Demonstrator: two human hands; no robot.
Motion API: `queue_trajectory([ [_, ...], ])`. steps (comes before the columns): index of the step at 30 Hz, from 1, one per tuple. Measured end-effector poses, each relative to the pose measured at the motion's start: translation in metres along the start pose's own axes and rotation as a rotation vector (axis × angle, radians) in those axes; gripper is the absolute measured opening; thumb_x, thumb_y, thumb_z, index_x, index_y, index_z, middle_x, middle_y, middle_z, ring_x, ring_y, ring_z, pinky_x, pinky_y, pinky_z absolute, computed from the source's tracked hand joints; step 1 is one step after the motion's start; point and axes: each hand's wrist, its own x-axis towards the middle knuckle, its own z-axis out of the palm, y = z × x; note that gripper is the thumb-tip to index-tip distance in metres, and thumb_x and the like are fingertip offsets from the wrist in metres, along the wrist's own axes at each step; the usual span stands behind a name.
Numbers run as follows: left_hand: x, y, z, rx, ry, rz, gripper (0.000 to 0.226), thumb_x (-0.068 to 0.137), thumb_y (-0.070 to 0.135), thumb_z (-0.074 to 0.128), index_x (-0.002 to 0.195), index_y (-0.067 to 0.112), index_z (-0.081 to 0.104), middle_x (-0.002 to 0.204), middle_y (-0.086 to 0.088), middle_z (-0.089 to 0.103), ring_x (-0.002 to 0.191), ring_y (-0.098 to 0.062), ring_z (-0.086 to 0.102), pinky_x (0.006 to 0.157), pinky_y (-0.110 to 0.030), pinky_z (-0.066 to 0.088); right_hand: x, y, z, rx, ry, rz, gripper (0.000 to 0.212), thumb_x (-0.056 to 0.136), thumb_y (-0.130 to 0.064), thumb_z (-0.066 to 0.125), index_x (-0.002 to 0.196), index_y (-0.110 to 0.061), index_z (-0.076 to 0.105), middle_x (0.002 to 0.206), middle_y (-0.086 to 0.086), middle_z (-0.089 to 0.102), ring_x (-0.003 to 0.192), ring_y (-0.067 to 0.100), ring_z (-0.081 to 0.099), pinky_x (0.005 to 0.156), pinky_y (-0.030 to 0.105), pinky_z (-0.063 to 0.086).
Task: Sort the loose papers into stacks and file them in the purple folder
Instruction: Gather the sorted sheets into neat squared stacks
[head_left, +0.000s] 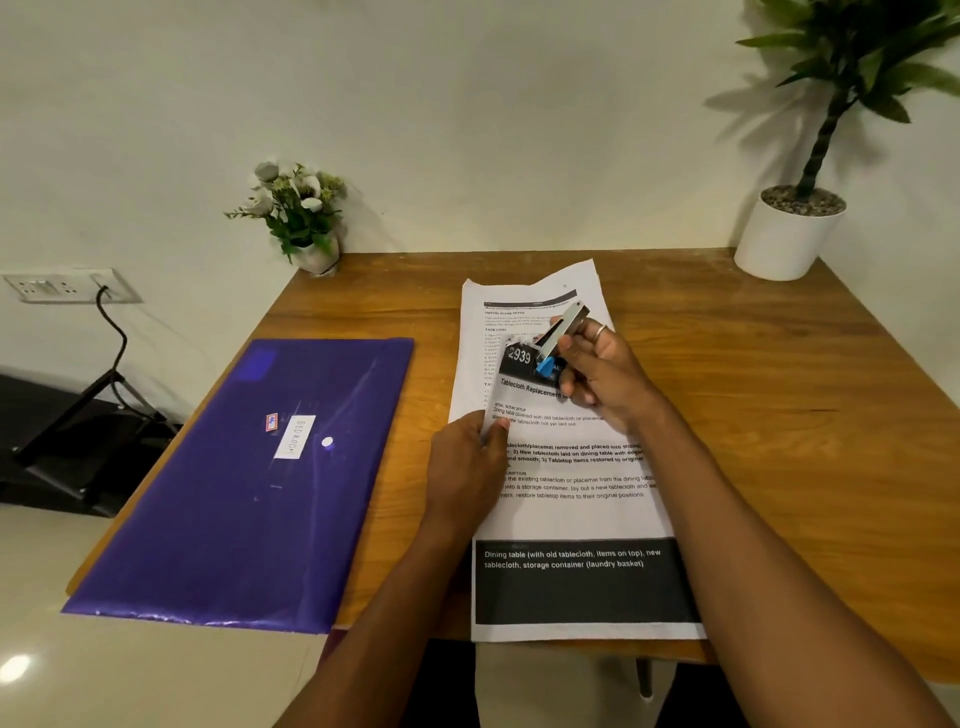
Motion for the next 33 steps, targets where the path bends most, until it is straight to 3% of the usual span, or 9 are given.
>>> queue_trajectory([
  [4, -0.001, 0.002, -0.001, 0.004, 0.007, 0.011, 0.030, 0.105, 0.029, 0.054, 0.081, 0.013, 0.064, 0.074, 0.003, 0.071, 0.062, -0.010, 0.068, 0.051, -0.023, 0.054, 0.004, -0.003, -0.003, 0.010, -0.050, 0.058, 0.004, 0.102, -0.012, 0.056, 0.104, -0.012, 0.053, 0.086, 0.013, 0.069, 0.041, 0.012, 0.055, 0.031, 0.017, 0.025],
  [7, -0.002, 0.001, -0.001, 0.000, -0.009, 0.010, 0.029, 0.105, 0.031, 0.054, 0.086, 0.013, 0.067, 0.079, 0.002, 0.073, 0.066, -0.011, 0.070, 0.055, -0.031, 0.059, 0.007, -0.003, -0.004, 0.035, -0.085, 0.098, 0.012, 0.101, -0.012, 0.055, 0.113, -0.011, 0.055, 0.083, 0.011, 0.072, 0.042, 0.014, 0.058, 0.032, 0.017, 0.021],
  [11, -0.002, 0.003, -0.002, 0.012, -0.011, -0.002, 0.029, 0.105, 0.030, 0.053, 0.085, 0.013, 0.066, 0.078, 0.001, 0.073, 0.066, -0.011, 0.070, 0.055, -0.032, 0.059, 0.009, -0.001, -0.005, 0.048, -0.110, 0.110, 0.021, 0.099, -0.013, 0.056, 0.119, -0.010, 0.054, 0.083, 0.012, 0.072, 0.040, 0.013, 0.057, 0.032, 0.016, 0.020],
  [15, -0.001, 0.004, -0.001, 0.021, -0.013, -0.013, 0.028, 0.105, 0.031, 0.053, 0.086, 0.014, 0.066, 0.081, 0.002, 0.073, 0.067, -0.012, 0.071, 0.059, -0.038, 0.060, 0.011, 0.005, -0.002, 0.085, -0.124, 0.072, 0.023, 0.093, -0.018, 0.061, 0.116, -0.013, 0.057, 0.092, 0.009, 0.071, 0.035, 0.007, 0.045, 0.032, 0.013, 0.020],
  [19, -0.002, 0.004, -0.001, 0.004, -0.007, -0.018, 0.029, 0.105, 0.029, 0.053, 0.085, 0.013, 0.066, 0.078, 0.001, 0.073, 0.065, -0.013, 0.071, 0.057, -0.039, 0.060, 0.017, 0.010, 0.000, 0.082, -0.108, 0.049, 0.013, 0.101, -0.011, 0.055, 0.114, -0.014, 0.056, 0.089, 0.005, 0.066, 0.036, 0.004, 0.034, 0.037, 0.012, 0.020],
  [25, -0.002, 0.004, 0.000, -0.021, -0.019, -0.025, 0.027, 0.105, 0.026, 0.053, 0.089, 0.010, 0.067, 0.079, 0.004, 0.072, 0.068, -0.004, 0.070, 0.052, -0.018, 0.054, 0.014, 0.009, 0.012, -0.009, -0.034, -0.024, 0.014, 0.105, -0.007, 0.048, 0.111, -0.017, 0.055, 0.076, -0.009, 0.070, 0.037, 0.002, 0.030, 0.038, 0.019, 0.017],
  [30, -0.001, 0.003, 0.000, 0.007, 0.003, 0.008, 0.027, 0.105, 0.026, 0.053, 0.089, 0.009, 0.067, 0.080, 0.004, 0.072, 0.069, -0.001, 0.069, 0.051, -0.015, 0.051, 0.006, 0.010, 0.017, 0.044, 0.019, -0.062, 0.009, 0.103, -0.011, 0.054, 0.108, -0.017, 0.056, 0.084, -0.003, 0.071, 0.039, 0.002, 0.040, 0.034, 0.014, 0.029],
  [33, -0.001, 0.000, 0.000, 0.010, 0.012, 0.012, 0.026, 0.105, 0.028, 0.053, 0.091, 0.011, 0.068, 0.083, 0.002, 0.073, 0.069, -0.008, 0.070, 0.056, -0.026, 0.058, 0.001, 0.011, 0.014, 0.116, 0.017, -0.091, 0.023, 0.093, -0.023, 0.063, 0.115, -0.016, 0.059, 0.088, 0.006, 0.070, 0.043, 0.006, 0.045, 0.034, 0.016, 0.030],
])
